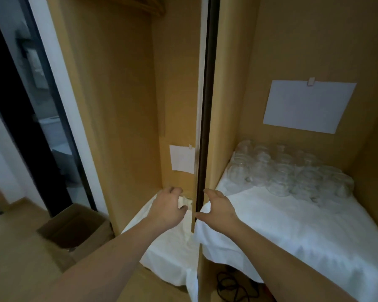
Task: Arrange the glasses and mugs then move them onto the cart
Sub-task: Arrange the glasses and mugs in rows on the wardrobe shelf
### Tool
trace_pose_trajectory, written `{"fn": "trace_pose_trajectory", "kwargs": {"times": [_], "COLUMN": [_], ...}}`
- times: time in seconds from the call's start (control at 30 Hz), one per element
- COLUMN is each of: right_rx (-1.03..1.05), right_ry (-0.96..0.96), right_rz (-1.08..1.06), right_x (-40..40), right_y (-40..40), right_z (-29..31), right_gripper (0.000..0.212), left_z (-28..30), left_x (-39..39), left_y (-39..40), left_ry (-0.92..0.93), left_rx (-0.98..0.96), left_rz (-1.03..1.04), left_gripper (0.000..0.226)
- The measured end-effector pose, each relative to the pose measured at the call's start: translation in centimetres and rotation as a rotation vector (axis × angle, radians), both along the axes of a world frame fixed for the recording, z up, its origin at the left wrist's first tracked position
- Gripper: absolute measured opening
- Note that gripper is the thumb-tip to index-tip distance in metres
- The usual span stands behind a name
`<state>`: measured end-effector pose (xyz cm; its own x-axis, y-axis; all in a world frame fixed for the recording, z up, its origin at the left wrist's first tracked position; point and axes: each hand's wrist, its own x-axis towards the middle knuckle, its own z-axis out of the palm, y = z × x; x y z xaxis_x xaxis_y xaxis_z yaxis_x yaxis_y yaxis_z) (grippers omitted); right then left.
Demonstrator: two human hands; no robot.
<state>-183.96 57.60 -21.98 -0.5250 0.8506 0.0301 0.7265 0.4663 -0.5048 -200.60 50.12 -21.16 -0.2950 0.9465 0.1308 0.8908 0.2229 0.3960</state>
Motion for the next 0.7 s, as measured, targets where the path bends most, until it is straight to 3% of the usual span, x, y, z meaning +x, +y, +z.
{"fn": "trace_pose_trajectory", "kwargs": {"times": [0.43, 0.7], "right_rx": [-0.081, -0.154], "right_ry": [-0.095, -0.134], "right_rz": [-0.049, -0.018], "right_x": [-11.9, -17.2], "right_y": [-5.3, -2.6], "right_z": [-3.2, -6.8], "right_gripper": [0.083, 0.084], "left_z": [-3.7, -6.5], "left_x": [-12.8, -17.0], "left_y": [-4.9, -2.6], "left_ry": [-0.087, -0.16], "left_rx": [-0.108, -0.151], "left_rz": [0.012, 0.047], "left_gripper": [0.06, 0.06]}}
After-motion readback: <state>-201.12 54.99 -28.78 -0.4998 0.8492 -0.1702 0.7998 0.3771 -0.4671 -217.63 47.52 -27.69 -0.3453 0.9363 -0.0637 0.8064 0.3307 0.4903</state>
